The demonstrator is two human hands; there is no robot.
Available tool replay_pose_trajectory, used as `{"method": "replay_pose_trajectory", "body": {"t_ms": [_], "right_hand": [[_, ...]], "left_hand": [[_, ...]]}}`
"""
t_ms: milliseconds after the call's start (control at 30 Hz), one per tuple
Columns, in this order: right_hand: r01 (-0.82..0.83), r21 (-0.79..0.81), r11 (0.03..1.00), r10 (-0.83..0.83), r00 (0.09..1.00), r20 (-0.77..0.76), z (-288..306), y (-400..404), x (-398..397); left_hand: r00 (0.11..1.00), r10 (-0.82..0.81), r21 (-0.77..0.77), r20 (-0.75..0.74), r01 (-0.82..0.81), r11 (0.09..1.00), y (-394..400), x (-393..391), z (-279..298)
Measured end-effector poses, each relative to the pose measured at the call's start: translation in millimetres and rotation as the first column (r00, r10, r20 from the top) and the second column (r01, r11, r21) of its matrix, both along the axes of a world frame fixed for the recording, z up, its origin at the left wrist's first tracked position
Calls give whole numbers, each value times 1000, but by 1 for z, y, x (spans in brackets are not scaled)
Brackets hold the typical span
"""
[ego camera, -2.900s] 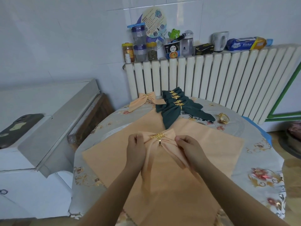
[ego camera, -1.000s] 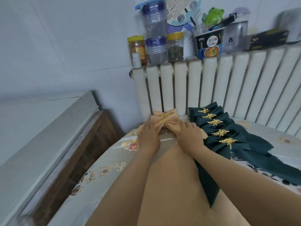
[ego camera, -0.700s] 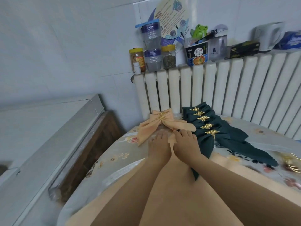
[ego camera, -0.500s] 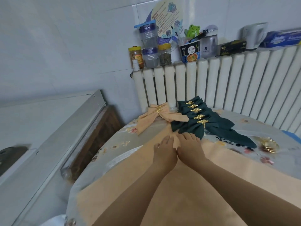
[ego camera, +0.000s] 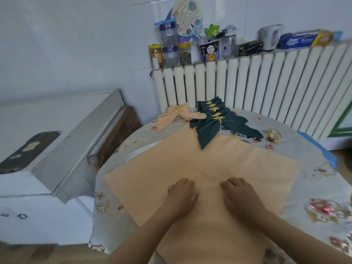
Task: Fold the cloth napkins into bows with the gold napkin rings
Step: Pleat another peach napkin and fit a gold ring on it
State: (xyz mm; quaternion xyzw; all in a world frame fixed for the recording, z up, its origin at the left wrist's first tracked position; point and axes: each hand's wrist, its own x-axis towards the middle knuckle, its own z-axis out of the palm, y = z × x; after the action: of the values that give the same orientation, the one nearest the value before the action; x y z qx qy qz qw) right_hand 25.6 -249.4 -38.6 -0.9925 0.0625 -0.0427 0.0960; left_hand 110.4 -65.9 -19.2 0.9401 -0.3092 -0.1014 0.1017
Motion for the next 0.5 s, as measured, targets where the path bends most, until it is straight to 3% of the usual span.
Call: {"method": "replay_pose_trajectory", "body": {"t_ms": [133, 200, 300, 367, 501], "right_hand": [[-20, -17, 1000, 20, 999, 38, -7, -2, -41], [-23, 39, 999, 24, 999, -26, -6, -4, -56], [-69, 105, 992, 94, 962, -256, -2, -9, -77], [-66, 107, 992, 95, 950, -299, 1, -7, -82], [-11, 133, 991, 23, 996, -88, -1, -4, -78]], "left_hand": [[999, -16, 32, -29, 17, 999, 30, -33, -6], [996, -41, 73, -75, 47, 996, 45, -44, -7], [985, -81, 92, -155, 96, 991, 63, -61, -4], [982, -83, 60, -172, 95, 994, 69, -64, -3], [995, -11, -23, -101, 9, 1000, 62, -65, -7]]}}
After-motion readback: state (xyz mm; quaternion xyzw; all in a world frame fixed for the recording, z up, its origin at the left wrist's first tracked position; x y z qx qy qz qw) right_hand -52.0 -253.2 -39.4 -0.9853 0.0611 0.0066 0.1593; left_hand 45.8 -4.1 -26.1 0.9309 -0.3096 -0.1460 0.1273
